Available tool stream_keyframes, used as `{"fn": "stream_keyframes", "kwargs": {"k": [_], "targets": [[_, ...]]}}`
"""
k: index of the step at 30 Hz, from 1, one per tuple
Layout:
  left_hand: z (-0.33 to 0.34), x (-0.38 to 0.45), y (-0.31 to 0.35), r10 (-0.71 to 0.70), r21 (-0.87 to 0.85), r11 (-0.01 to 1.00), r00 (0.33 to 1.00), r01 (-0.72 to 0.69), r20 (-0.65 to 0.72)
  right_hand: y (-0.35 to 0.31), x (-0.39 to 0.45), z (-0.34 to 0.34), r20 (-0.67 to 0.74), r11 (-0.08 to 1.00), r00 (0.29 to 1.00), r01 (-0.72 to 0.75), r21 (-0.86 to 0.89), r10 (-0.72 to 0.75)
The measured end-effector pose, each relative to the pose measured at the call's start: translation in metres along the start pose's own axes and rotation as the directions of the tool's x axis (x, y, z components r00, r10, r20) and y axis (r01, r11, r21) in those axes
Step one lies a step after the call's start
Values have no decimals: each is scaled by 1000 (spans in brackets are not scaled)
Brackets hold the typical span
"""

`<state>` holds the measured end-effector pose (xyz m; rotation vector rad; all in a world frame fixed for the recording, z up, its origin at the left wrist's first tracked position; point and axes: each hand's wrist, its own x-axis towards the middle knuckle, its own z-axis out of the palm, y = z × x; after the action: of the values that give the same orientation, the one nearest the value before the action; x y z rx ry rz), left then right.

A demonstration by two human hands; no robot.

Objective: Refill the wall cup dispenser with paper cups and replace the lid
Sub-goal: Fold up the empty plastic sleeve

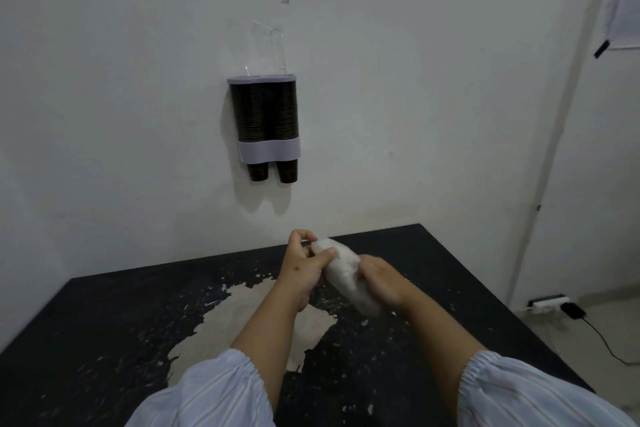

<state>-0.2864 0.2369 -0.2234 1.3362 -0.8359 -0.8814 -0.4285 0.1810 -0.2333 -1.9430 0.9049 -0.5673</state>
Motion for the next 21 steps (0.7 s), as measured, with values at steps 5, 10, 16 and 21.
{"fn": "stream_keyframes", "kwargs": {"k": [5,10,16,21], "targets": [[43,3,-15,-54,53,997,997,57,-57,18,-18,-35,-83,999,996,-7,42,11],[102,-7,-38,-138,109,984,990,141,-34,53,-54,-80,-103,998,993,-55,8,56],[177,-34,-64,-186,169,972,973,163,134,105,-104,-133,-169,992,980,-117,-37,109],[234,-66,-95,-201,166,971,962,171,184,151,-148,-162,-228,983,960,-178,-42,164]]}}
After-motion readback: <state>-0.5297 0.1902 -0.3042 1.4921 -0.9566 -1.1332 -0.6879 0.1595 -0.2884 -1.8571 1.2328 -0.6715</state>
